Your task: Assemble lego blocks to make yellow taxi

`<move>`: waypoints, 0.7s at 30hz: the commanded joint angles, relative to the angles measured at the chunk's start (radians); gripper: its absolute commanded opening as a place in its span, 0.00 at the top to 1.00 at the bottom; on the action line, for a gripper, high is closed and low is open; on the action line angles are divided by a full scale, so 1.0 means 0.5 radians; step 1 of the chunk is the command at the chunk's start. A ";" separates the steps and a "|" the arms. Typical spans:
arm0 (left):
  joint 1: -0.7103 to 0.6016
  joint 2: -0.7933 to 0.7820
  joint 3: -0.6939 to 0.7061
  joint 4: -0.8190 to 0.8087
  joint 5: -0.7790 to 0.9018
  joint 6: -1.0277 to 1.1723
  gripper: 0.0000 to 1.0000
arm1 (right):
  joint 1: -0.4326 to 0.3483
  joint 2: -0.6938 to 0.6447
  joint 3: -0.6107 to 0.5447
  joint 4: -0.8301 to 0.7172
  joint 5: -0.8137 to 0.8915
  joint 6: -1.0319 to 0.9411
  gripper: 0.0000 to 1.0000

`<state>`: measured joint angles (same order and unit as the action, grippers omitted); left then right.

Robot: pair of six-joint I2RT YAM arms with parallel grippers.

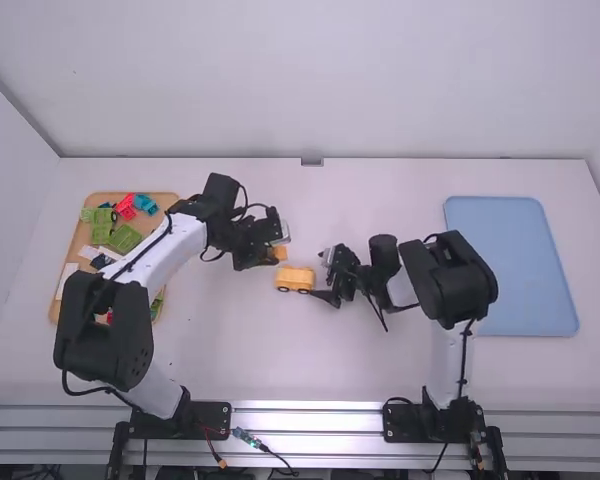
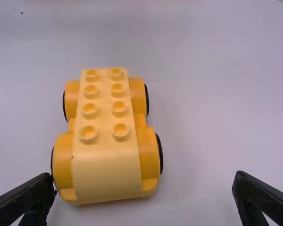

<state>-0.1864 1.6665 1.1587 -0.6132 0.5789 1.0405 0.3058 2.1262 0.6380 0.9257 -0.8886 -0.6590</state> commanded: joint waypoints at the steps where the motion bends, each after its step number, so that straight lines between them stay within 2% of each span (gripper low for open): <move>1: 0.002 -0.046 0.042 -0.018 0.015 0.008 0.98 | 0.067 0.020 -0.101 0.119 0.127 0.011 0.01; 5: 0.010 -0.024 0.040 -0.003 0.014 0.008 0.98 | 0.082 0.020 -0.105 0.159 0.027 0.011 0.01; 11: 0.017 -0.004 0.040 -0.025 0.007 0.008 0.98 | 0.083 0.020 0.060 -0.148 -0.025 -0.077 0.01; 21: 0.018 0.003 0.038 -0.044 -0.044 0.002 0.98 | 0.204 0.028 0.163 -0.243 -0.001 -0.089 0.01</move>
<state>-0.1860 1.6669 1.1584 -0.6334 0.5480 1.0409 0.3920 2.1262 0.7074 0.8024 -0.8894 -0.6994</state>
